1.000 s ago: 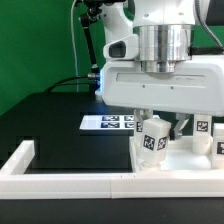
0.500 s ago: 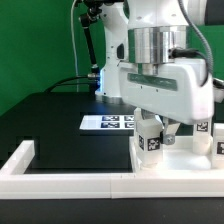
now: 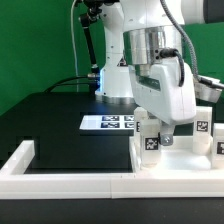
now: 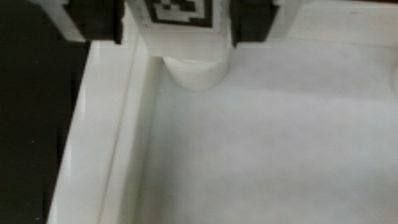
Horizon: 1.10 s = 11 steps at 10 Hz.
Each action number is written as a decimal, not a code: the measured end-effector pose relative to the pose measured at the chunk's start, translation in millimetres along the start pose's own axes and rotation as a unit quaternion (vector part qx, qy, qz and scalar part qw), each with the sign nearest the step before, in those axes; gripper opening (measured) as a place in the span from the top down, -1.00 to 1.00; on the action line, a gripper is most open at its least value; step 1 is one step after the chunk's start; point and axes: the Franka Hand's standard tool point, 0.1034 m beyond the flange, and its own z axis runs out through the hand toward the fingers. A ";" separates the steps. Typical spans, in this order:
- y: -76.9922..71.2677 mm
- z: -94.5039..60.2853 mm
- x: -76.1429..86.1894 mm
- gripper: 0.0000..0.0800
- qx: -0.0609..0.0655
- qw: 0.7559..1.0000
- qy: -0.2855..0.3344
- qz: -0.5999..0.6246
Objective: Assemble square table
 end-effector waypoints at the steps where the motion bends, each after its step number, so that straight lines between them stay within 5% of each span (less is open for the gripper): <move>1: -0.3 -3.7 2.3 0.02 -0.009 0.993 0.008 -0.116; 2: -0.6 -3.9 2.2 0.02 -0.013 0.986 0.012 -0.168; 3: 0.3 -3.0 3.3 -0.41 -0.014 0.979 0.012 -0.201; 4: 0.5 -2.9 3.7 -0.59 -0.014 0.971 0.011 -0.237; 6: 0.8 -2.9 4.7 -0.61 -0.016 0.954 0.011 -0.301; 8: 1.0 -7.1 12.6 -0.62 -0.027 0.880 0.020 -0.475; 11: 4.7 -6.6 17.3 -0.62 -0.030 0.831 0.016 -0.556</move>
Offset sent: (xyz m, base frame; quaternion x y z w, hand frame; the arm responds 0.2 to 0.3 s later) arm 0.0000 0.0000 0.0000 0.0000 0.0000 -0.1938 0.9810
